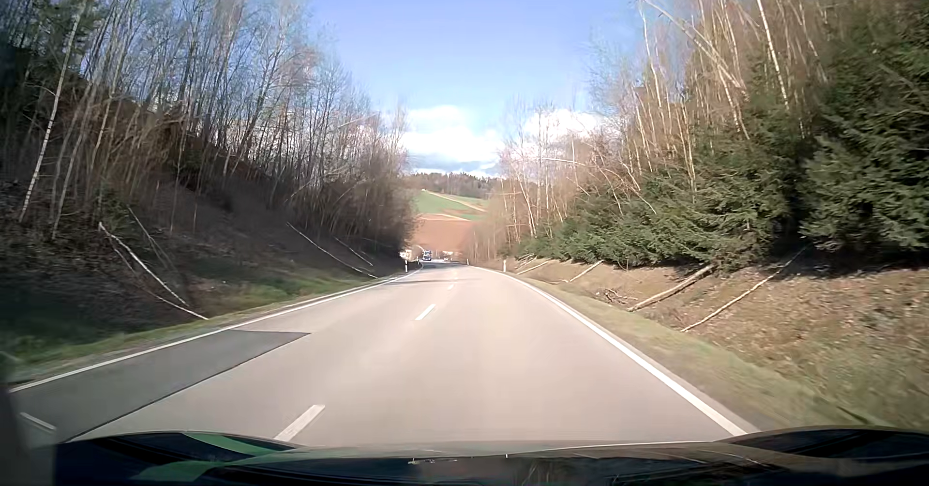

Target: Follow the waypoints while adhering to traffic rules and regulations

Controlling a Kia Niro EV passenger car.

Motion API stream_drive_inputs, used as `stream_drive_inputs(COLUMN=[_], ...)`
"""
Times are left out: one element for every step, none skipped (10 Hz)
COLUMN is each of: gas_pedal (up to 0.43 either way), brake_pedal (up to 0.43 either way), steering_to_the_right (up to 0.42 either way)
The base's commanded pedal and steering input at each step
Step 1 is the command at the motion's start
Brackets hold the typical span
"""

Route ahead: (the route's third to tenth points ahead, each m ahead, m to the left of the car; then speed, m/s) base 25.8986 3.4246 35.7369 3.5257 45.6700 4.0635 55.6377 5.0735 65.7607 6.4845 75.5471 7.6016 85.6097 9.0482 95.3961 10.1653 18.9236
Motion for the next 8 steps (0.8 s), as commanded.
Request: stream_drive_inputs(gas_pedal=[0.047,0.047,0.047,0.047,0.047,0.047,0.059,0.059], brake_pedal=[0.0,0.0,0.0,0.0,0.0,0.0,0.0,0.0], steering_to_the_right=[-0.012,-0.011,-0.01,-0.01,-0.01,-0.01,-0.01,-0.01])
